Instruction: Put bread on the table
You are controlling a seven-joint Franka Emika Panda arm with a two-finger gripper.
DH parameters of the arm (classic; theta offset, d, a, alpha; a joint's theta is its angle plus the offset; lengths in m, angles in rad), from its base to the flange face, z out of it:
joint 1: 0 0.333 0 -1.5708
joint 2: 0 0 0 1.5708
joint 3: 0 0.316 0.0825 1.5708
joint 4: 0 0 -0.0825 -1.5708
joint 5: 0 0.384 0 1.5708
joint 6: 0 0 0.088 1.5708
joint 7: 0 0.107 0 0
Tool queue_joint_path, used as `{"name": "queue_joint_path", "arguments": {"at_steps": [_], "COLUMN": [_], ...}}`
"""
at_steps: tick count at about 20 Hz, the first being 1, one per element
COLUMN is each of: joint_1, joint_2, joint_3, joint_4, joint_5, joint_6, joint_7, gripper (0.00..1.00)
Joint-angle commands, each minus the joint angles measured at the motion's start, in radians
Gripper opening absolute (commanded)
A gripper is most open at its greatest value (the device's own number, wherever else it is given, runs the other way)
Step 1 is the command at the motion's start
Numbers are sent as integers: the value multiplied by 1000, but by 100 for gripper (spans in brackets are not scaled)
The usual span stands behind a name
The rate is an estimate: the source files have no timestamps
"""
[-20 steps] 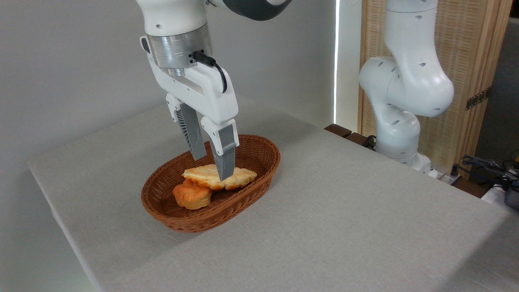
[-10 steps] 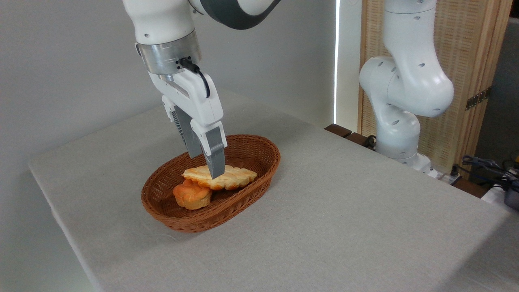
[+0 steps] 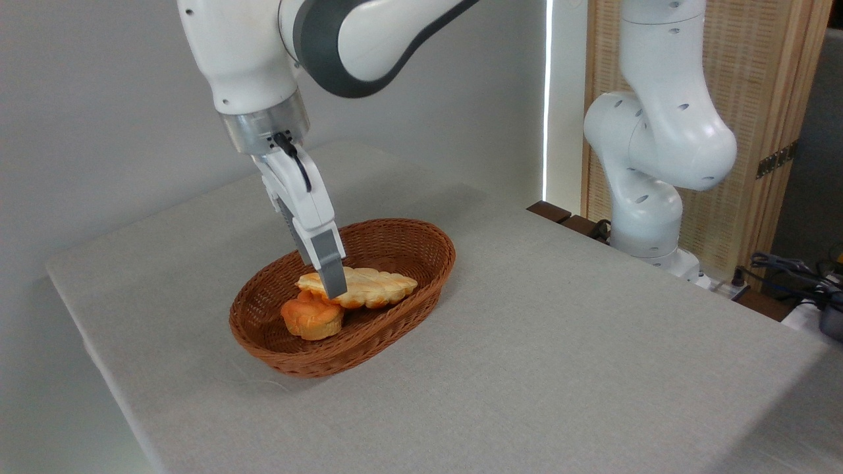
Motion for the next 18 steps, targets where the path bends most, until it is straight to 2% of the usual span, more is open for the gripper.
{"name": "queue_joint_path", "arguments": {"at_steps": [1, 6, 18], "joint_1": [-11, -12, -6], "joint_2": [-13, -12, 10], "joint_3": [3, -15, -8], "joint_4": [-51, -81, -102], "joint_5": [-51, -60, -54], "joint_6": [46, 46, 27], "joint_7": [8, 10, 42], "gripper": [100, 100, 100]}}
